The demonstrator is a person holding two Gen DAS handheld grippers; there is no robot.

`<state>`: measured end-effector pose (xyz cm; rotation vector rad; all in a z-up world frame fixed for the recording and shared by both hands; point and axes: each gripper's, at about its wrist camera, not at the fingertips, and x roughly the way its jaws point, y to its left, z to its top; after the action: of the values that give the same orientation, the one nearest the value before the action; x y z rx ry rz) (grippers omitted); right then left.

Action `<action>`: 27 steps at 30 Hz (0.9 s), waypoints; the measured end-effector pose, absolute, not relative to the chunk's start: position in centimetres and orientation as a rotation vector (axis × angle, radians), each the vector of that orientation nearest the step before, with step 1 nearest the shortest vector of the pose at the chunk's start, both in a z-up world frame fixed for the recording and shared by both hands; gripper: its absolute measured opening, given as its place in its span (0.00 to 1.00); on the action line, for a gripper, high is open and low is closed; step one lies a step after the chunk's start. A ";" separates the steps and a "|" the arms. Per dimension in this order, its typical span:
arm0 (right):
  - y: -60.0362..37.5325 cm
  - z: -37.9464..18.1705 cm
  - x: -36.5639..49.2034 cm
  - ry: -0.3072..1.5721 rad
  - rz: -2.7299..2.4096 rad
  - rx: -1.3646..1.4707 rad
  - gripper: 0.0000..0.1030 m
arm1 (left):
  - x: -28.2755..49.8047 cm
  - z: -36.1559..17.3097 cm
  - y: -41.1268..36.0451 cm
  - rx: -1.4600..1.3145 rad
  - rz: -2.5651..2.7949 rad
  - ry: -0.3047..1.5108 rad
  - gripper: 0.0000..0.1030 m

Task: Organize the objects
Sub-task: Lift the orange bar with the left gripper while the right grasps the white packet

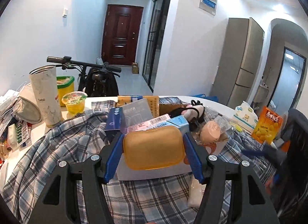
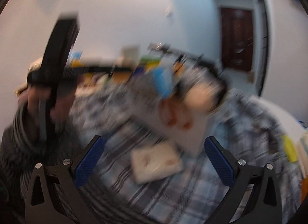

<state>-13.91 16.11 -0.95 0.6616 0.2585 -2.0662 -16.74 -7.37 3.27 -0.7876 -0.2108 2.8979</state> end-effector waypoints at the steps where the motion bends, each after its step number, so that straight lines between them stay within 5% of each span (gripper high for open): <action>1: 15.0 -1.7 -14.0 0.294 -2.044 0.708 1.00 | -16.7 3.3 -7.5 -0.786 2.904 -0.216 0.63; 8: 13.3 -5.1 -15.6 0.354 -1.997 0.907 0.91 | -16.7 3.3 -7.9 -0.771 2.919 -0.246 0.63; 22: 12.1 -6.7 -17.0 0.408 -1.964 1.039 0.91 | -17.3 2.4 -9.4 -0.977 2.828 -0.265 0.64; 24: 12.0 -6.8 -16.9 0.432 -1.969 1.041 0.85 | -17.0 2.3 -9.5 -1.007 2.808 -0.224 0.81; 27: 12.3 -6.6 -17.0 0.412 -1.969 1.030 0.76 | -16.0 2.7 -9.6 -0.973 2.775 -0.187 0.85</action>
<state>-16.98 12.26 -6.63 1.0302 0.4117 -1.9692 -16.01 -9.56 2.69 -0.9734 -0.1866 2.7753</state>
